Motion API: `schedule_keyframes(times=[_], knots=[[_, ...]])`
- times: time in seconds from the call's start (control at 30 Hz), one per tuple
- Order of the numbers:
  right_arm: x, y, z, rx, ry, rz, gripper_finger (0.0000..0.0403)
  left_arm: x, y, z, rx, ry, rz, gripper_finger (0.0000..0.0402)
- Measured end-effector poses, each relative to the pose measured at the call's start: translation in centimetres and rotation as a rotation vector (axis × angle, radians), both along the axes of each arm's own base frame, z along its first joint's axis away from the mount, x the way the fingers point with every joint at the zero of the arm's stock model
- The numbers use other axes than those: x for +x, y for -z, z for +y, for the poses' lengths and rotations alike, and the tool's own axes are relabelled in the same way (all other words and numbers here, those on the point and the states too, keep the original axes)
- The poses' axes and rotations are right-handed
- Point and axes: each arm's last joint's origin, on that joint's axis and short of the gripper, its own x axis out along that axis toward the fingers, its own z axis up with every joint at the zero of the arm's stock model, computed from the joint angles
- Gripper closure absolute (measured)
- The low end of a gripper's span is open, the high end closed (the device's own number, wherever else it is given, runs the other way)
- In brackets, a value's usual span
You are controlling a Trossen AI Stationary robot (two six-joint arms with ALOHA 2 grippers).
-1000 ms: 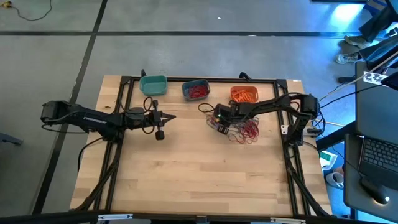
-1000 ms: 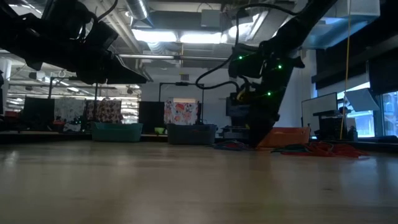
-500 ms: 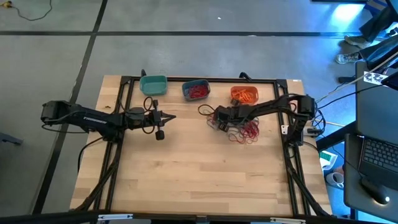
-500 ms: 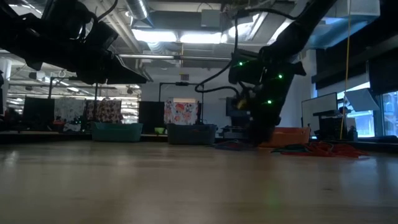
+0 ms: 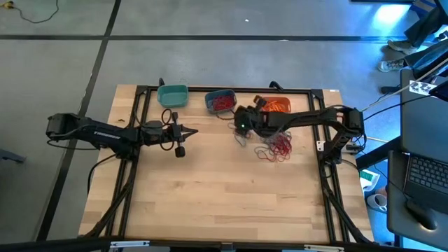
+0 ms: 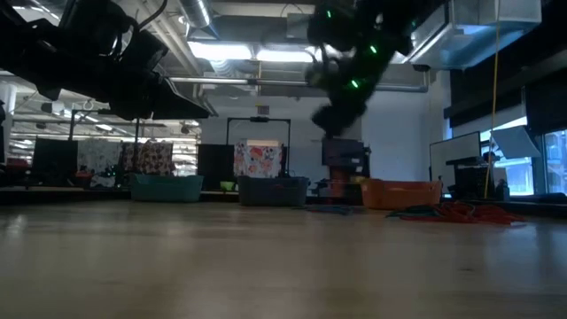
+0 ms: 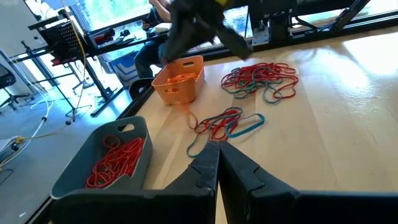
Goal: Sort rubber bands into baskets
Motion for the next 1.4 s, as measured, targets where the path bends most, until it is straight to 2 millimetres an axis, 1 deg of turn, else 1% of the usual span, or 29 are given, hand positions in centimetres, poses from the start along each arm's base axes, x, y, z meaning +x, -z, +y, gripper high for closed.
schedule_keyframes(times=[0.1, 0.2, 0.3, 0.4, 0.5, 0.63, 0.77, 0.87, 1.03, 1.23, 1.4], knots=[[1.0, -1.9, -0.9, -0.025, 0.010, -0.111, 0.0394, 0.0, 0.0, 0.0, 0.000, 0.000, -0.001, 0.0396], [1.7, -3.0, -1.9, -0.032, 0.005, -0.227, 0.0391, 0.0, 0.0, 0.0, 0.000, 0.000, -0.002, 0.0396], [2.1, -3.3, -3.1, 0.016, -0.042, -0.310, 0.0391, 0.0, 0.0, 0.0, -0.001, 0.000, -0.003, 0.0396], [2.4, -2.9, -4.1, 0.056, -0.089, -0.373, 0.0391, 0.0, 0.0, 0.0, -0.001, 0.000, -0.002, 0.0396], [2.3, -2.4, -4.9, 0.077, -0.092, -0.364, 0.0391, 0.0, 0.0, 0.0, -0.001, -0.001, -0.003, 0.0396], [2.6, -2.2, -4.7, 0.081, -0.133, -0.354, 0.0391, 0.0, 0.0, 0.1, 0.009, -0.006, 0.000, 0.0396], [2.9, -1.7, -2.8, 0.153, -0.304, -0.275, 0.0391, 0.0, 0.0, 0.1, 0.037, 0.001, 0.010, 0.0396], [3.2, -1.8, -2.0, 0.131, -0.345, -0.256, 0.0391, 0.0, 0.0, 0.1, 0.063, 0.006, 0.019, 0.0396], [3.5, -2.5, -2.4, 0.076, -0.321, -0.329, 0.0391, 0.0, 0.0, 0.1, 0.099, 0.014, 0.030, 0.0396], [4.1, -3.8, -2.5, 0.001, -0.351, -0.441, 0.0391, 0.0, 0.0, 0.1, 0.099, 0.014, 0.030, 0.0396], [4.1, -4.3, -3.0, -0.055, -0.314, -0.478, 0.0391, 0.0, 0.0, 0.1, 0.088, 0.012, 0.026, 0.0396]])
